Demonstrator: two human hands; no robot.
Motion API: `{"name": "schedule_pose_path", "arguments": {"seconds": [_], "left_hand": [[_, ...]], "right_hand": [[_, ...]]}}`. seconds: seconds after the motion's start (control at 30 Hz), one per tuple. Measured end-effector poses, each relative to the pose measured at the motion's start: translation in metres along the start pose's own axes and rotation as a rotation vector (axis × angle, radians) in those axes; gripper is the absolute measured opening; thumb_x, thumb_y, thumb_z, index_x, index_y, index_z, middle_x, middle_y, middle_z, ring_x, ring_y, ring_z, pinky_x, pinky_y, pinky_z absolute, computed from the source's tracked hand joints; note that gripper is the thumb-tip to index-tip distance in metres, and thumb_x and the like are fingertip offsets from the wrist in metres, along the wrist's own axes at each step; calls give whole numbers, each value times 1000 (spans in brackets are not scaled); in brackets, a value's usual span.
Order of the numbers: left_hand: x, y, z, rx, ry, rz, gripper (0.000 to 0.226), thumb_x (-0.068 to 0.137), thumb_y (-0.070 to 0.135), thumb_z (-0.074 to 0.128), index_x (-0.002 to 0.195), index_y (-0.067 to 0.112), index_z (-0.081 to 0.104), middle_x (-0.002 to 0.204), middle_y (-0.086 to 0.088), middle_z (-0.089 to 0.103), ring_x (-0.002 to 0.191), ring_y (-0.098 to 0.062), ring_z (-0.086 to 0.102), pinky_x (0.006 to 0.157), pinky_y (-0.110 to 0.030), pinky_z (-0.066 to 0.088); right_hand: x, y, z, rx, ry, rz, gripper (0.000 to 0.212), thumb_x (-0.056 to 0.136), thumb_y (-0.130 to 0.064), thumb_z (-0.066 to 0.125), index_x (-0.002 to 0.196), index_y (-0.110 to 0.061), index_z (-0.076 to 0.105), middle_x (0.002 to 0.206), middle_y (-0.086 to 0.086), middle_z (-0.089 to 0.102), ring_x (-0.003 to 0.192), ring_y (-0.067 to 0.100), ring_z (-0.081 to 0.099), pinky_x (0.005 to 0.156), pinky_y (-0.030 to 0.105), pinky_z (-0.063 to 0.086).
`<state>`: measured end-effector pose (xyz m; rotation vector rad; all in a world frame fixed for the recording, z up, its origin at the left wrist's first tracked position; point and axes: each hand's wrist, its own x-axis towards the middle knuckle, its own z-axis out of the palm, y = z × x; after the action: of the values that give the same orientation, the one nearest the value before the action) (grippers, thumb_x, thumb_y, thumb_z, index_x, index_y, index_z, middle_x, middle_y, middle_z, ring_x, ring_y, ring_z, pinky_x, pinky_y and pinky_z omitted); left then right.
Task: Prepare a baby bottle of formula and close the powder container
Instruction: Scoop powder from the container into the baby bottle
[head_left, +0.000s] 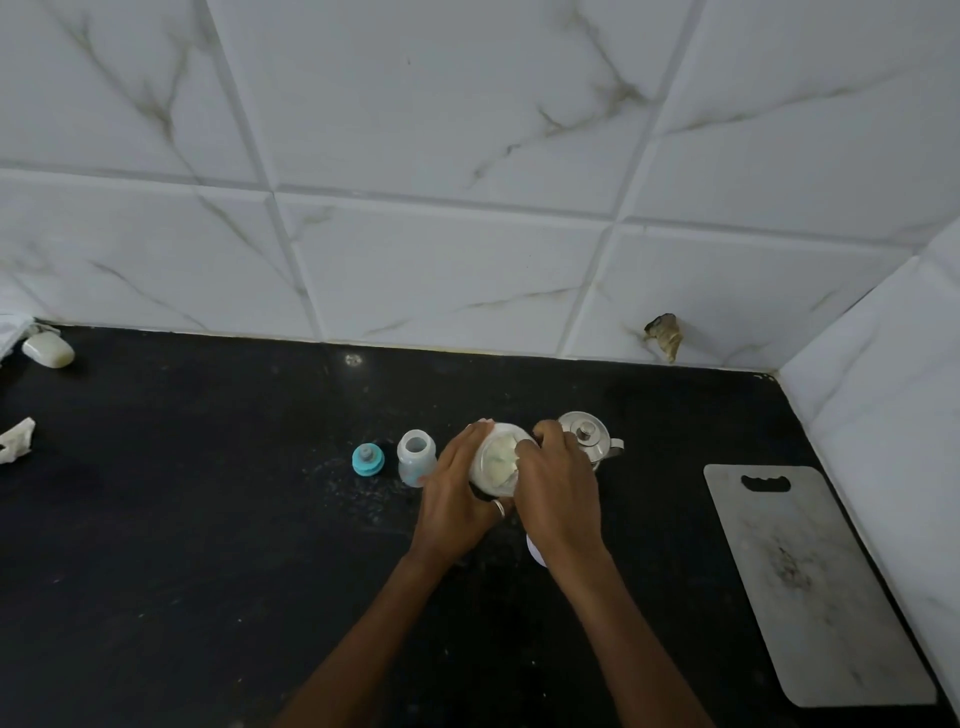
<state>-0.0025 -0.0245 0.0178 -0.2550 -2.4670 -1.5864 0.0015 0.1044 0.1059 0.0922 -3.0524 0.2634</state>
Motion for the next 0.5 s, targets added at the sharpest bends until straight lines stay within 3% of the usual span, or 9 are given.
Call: {"name": "schedule_pose_path", "arguments": {"seconds": [0.07,0.2,0.33,0.43,0.5], "left_hand": [[0,1,0,-6,7,-2,93,66,7,95,148,7,50,152,-2,53,143,-11,48,117,-23,40],[1,3,1,-2,2,4,93,67,9,95,149,8,50,153,0,52,143,-12,48,118,-24,40],[0,6,3,13,-3,23,95,67,11,96,150,9,48,153,3,49,145,-16,46,120,-27,39],[-1,7,4,22,-9,37,95,67,6,94,150,8,48,154,3,47,146,-19,46,120,-31,39],[-2,6,4,24,-15,44,94,67,3,92,150,7,49,154,2,47,146,-20,46,120,-31,39]], "right_hand": [[-7,1,0,10,90,-38,22,67,5,83,83,-5,71,113,19,67,92,35,67,66,42,58],[-14,8,4,67,182,-88,26,66,4,83,86,-10,73,93,7,69,79,24,66,57,31,51],[-16,11,3,49,129,-50,24,68,4,81,84,-14,76,75,0,70,73,22,66,44,29,43],[-13,8,2,5,87,-20,16,72,1,77,74,-15,73,67,-1,68,71,21,64,46,25,30],[-11,7,4,-32,47,-18,12,80,-4,70,79,-16,73,72,-1,69,75,21,63,49,27,32]]}}
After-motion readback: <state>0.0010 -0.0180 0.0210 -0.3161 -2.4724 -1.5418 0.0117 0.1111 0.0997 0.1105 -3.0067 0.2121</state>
